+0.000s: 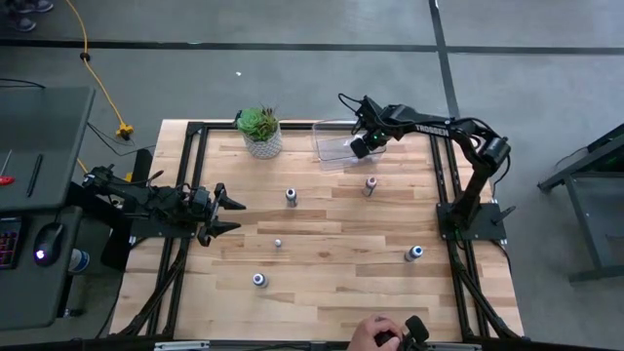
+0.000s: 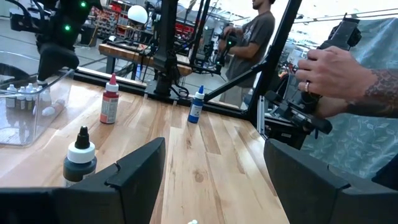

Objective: Pick & Place food coloring
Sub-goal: Put the small black food coloring bottle into the bin, then put the small blue food coloring bottle into the bin

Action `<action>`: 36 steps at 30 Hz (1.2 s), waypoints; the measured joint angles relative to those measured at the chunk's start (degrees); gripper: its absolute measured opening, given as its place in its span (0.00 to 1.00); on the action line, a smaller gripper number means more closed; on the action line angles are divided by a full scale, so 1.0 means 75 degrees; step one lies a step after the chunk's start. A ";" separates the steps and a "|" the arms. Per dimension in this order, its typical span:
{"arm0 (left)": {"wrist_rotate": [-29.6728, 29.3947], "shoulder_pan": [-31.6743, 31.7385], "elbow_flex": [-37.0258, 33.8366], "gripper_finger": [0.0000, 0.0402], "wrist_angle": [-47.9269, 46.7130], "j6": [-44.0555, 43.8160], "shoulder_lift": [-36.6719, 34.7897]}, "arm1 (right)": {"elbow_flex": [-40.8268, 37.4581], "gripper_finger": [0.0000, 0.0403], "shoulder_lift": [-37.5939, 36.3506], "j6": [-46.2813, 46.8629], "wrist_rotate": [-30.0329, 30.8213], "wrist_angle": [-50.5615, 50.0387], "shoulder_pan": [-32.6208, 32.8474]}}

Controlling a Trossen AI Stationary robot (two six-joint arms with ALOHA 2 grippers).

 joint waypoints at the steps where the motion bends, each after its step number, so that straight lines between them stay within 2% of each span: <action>1: 0.0000 0.0002 0.0000 0.68 0.0000 0.0000 -0.0003 | 0.0000 0.14 0.0000 0.0035 0.0009 0.0014 0.0000; 27: 0.0000 0.0000 0.0000 0.68 0.0000 0.0000 -0.0003 | 0.0000 0.17 0.0003 0.0324 -0.0023 0.0021 -0.0003; 36: -0.0002 0.0001 0.0000 0.68 0.0000 0.0000 -0.0002 | 0.0000 0.33 0.0003 0.0324 -0.0032 0.0033 0.0000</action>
